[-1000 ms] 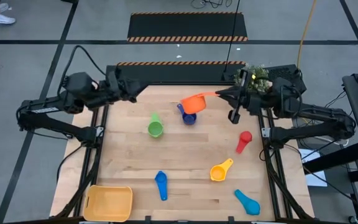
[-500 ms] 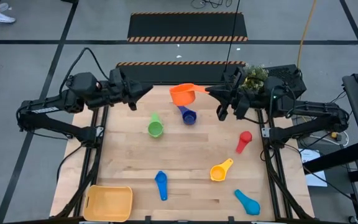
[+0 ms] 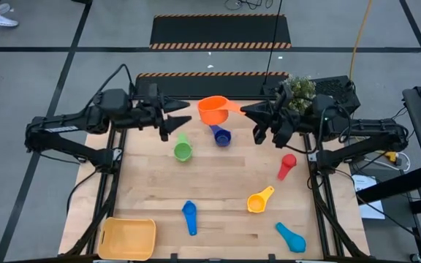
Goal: Nest measuring cups in basket
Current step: Put the orange measuring cup on the table upright
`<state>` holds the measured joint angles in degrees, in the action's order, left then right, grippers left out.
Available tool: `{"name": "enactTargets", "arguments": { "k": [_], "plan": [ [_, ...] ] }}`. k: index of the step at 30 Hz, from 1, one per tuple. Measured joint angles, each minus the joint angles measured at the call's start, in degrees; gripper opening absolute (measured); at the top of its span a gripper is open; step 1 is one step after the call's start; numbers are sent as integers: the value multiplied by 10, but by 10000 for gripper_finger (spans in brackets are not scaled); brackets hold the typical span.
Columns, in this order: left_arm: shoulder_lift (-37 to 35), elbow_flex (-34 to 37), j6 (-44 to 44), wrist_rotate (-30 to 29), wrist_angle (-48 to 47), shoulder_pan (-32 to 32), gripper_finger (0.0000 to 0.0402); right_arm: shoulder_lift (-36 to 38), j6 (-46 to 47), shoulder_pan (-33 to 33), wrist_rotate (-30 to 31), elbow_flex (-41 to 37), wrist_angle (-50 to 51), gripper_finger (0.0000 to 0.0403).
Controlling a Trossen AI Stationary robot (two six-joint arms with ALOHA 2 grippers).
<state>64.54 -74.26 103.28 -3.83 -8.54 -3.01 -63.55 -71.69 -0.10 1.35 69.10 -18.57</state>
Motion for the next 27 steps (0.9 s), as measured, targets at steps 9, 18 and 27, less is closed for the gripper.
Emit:
{"name": "enactTargets", "arguments": {
  "k": [9, 18, 27],
  "plan": [
    [28, 0, 2, 42, 97, 1, 285, 0, -44, 50, 18, 2, 10, 0],
    [30, 0, 14, 89, 112, 1, 240, 1, -110, 100, 50, 13, 44, 0],
    [30, 0, -13, 124, 78, 1, 216, 0, -111, 108, 48, 18, 82, 0]
  ]
}}
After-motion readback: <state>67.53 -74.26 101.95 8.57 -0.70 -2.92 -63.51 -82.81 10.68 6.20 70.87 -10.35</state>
